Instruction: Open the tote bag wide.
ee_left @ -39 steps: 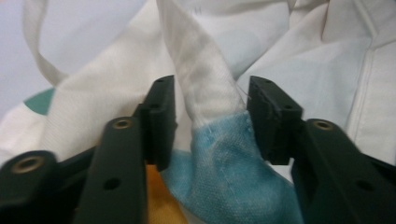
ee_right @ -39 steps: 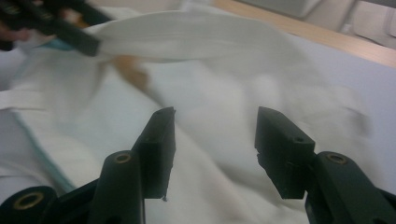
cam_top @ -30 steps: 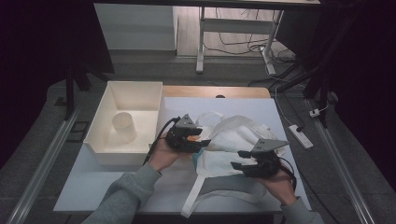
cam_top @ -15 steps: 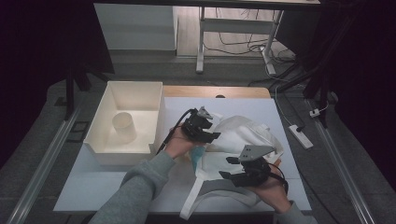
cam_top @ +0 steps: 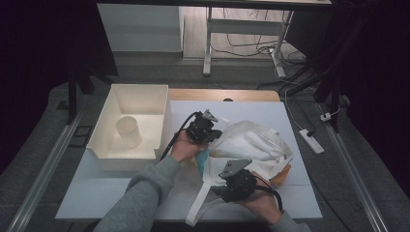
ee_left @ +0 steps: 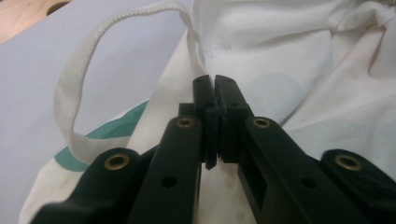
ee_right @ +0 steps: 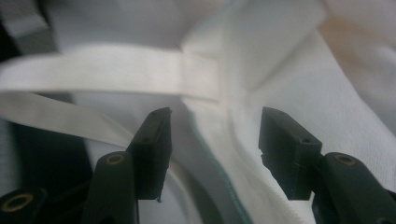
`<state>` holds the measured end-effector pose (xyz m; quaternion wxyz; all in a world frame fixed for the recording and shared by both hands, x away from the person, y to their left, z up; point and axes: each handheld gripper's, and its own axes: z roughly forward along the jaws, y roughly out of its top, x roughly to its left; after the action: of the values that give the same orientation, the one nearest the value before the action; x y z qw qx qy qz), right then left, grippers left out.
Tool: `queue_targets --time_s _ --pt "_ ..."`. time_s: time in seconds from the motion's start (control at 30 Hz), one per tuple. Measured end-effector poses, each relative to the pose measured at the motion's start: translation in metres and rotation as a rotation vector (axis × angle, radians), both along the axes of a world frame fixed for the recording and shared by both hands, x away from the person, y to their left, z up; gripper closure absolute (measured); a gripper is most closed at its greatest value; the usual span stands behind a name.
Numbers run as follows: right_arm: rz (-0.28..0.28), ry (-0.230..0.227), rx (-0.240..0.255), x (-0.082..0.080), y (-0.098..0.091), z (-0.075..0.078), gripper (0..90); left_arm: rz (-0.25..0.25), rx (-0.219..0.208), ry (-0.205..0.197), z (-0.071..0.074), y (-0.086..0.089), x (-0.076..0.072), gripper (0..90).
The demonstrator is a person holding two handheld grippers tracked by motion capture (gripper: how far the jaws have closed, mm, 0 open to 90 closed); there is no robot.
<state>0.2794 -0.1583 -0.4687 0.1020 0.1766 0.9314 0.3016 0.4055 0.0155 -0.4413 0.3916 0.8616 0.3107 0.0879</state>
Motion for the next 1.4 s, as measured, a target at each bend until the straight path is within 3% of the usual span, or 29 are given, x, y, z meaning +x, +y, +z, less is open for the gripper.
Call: queue_targets --time_s 0.1,0.13,0.2,0.23,0.33,0.43,0.53,0.73,0.93,1.17,1.3,1.4 --pt "-0.03 -0.034 -0.067 0.002 -0.001 -0.009 56.0 0.015 -0.004 -0.001 0.0 0.004 0.002 88.1" --pt "-0.041 -0.041 -0.075 0.002 -0.002 -0.012 63.9 0.022 -0.007 -0.001 0.0 0.006 0.003 88.1" --pt "-0.045 -0.018 -0.04 0.005 -0.004 -0.015 84.7 0.04 -0.013 -0.007 0.0 0.009 0.004 88.2" --pt "-0.044 -0.019 -0.027 0.004 -0.005 -0.015 86.3 0.053 -0.018 -0.011 0.0 0.011 0.005 88.2" --pt "-0.002 0.006 0.018 -0.004 -0.007 -0.006 86.8 0.087 -0.046 -0.027 0.003 0.018 0.004 88.3" --pt "0.036 0.035 0.088 -0.022 -0.007 0.007 86.9 0.088 -0.056 -0.035 0.007 0.023 0.002 88.4" --pt "0.065 0.041 0.087 -0.035 -0.002 0.009 86.8 0.074 -0.049 -0.021 0.005 0.023 0.0 88.4" --pt "0.062 0.145 0.083 -0.024 -0.003 -0.011 86.8 0.08 -0.022 -0.012 -0.007 0.02 -0.002 88.4" --pt "0.055 0.202 0.097 -0.012 -0.008 -0.025 86.8 0.087 -0.023 0.0 -0.014 0.021 -0.001 88.3" --pt "0.063 0.198 0.091 -0.013 -0.008 -0.026 85.3 0.08 -0.022 0.006 -0.019 0.021 -0.003 88.1" --pt "0.086 0.193 0.088 -0.016 -0.008 -0.016 69.1 0.075 -0.028 0.011 -0.021 0.022 -0.003 88.0" --pt "0.084 0.162 0.142 -0.017 -0.016 0.006 59.0 0.069 -0.03 0.014 -0.022 0.023 -0.003 87.9"
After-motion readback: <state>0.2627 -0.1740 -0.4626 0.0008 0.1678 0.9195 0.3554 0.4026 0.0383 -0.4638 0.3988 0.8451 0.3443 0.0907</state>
